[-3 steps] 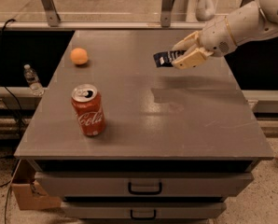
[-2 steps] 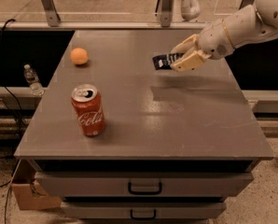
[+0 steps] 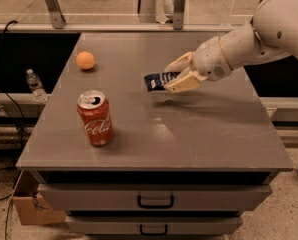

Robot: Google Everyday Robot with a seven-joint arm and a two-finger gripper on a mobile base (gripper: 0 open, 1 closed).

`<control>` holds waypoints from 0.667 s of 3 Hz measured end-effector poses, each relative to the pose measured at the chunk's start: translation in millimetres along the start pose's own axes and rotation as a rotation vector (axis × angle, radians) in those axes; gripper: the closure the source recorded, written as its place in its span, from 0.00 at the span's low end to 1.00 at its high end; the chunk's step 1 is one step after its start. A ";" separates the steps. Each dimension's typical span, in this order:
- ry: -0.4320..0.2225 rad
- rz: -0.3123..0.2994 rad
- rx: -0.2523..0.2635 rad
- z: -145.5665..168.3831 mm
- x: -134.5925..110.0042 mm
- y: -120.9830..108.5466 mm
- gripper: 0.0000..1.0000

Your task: Move rxbar blueberry near coke can

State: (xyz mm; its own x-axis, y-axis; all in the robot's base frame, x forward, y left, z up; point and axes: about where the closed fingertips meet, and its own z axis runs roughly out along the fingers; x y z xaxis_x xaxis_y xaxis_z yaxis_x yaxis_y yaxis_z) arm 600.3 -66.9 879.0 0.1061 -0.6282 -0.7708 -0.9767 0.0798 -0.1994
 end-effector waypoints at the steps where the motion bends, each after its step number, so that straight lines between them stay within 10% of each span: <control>1: 0.006 0.017 -0.062 35.4 6.0 21.4 1.00; 2: -0.013 0.002 -0.117 62.1 -0.3 29.5 1.00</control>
Offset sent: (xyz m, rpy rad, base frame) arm -0.0190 0.0793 -0.0544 0.0163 0.0908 0.1603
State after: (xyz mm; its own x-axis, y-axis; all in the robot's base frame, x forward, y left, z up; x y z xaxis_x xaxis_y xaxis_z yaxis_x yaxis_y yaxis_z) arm 583.0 -16.3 835.8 0.1060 -0.6182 -0.7789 -0.9919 -0.0107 -0.1265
